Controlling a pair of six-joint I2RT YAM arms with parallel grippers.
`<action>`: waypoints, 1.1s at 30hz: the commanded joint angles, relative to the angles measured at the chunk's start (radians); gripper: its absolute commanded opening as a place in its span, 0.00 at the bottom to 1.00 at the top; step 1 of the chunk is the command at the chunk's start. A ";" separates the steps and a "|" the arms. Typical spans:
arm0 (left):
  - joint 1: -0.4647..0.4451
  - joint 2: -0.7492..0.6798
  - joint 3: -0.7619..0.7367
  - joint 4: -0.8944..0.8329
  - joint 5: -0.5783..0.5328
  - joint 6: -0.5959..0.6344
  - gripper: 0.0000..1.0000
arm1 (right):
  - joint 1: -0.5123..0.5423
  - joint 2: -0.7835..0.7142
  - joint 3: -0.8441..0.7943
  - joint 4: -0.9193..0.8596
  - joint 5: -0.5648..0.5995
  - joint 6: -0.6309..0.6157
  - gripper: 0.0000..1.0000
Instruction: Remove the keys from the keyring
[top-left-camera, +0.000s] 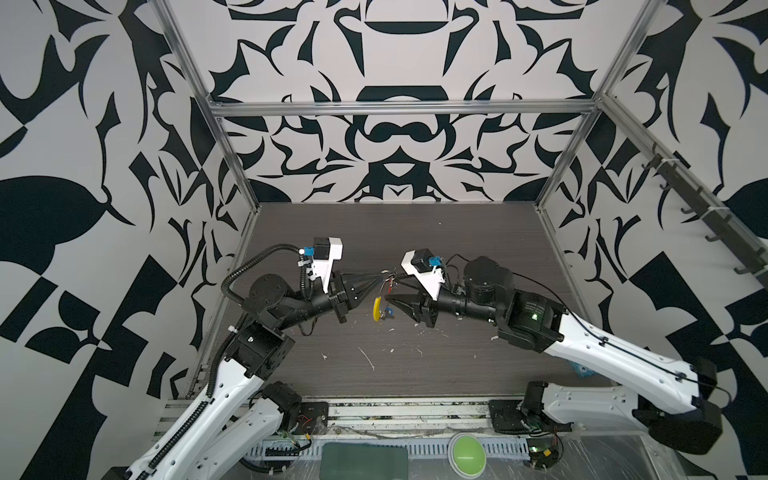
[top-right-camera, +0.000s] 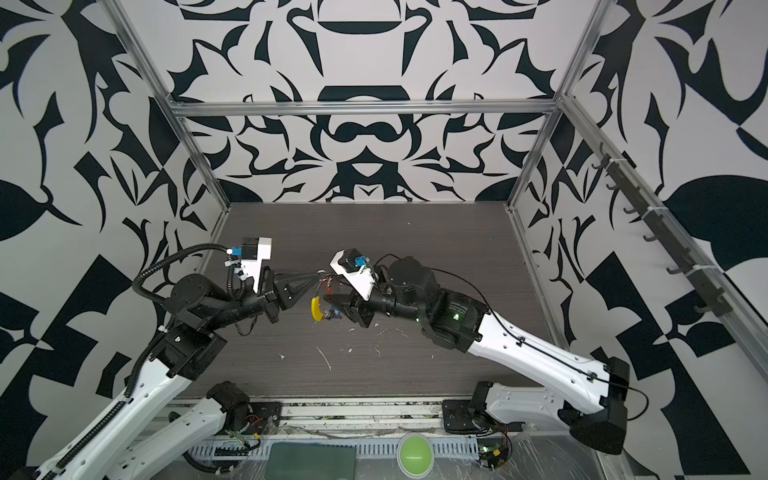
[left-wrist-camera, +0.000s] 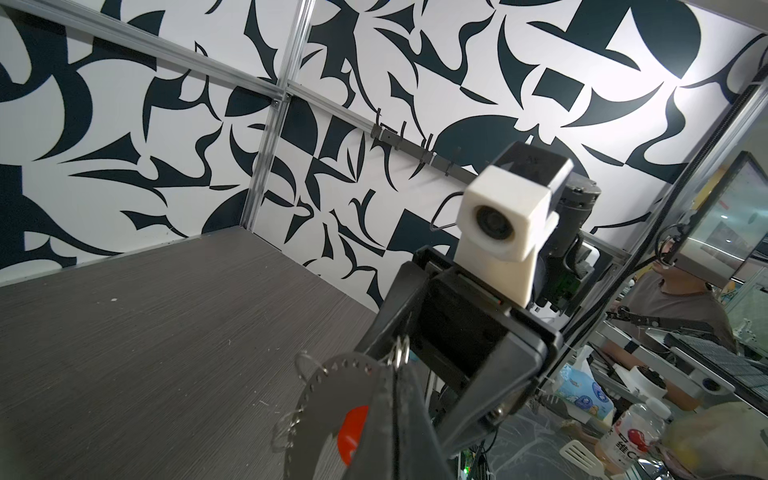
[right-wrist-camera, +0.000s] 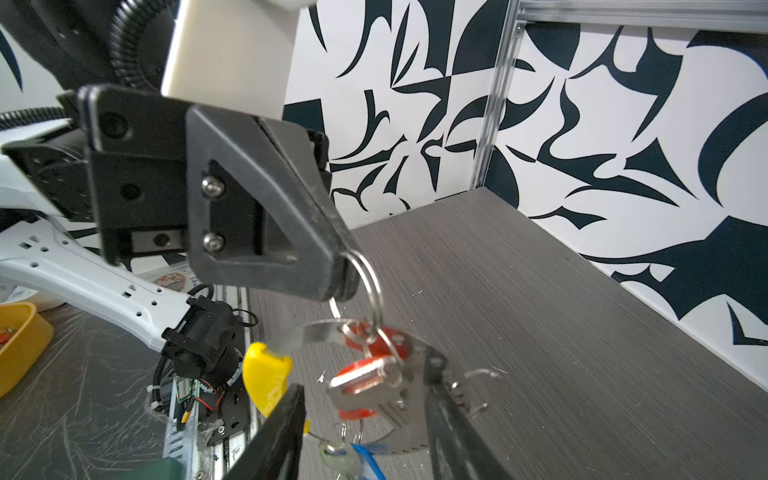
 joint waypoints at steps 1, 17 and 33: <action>-0.001 -0.011 -0.009 0.050 0.012 -0.015 0.00 | 0.007 -0.002 0.038 0.050 0.048 -0.020 0.49; -0.001 -0.013 -0.023 0.049 0.002 -0.016 0.00 | 0.024 0.011 0.087 0.024 0.086 -0.070 0.38; -0.001 -0.017 -0.025 0.065 -0.057 -0.030 0.00 | 0.049 0.025 0.094 -0.008 0.079 -0.102 0.00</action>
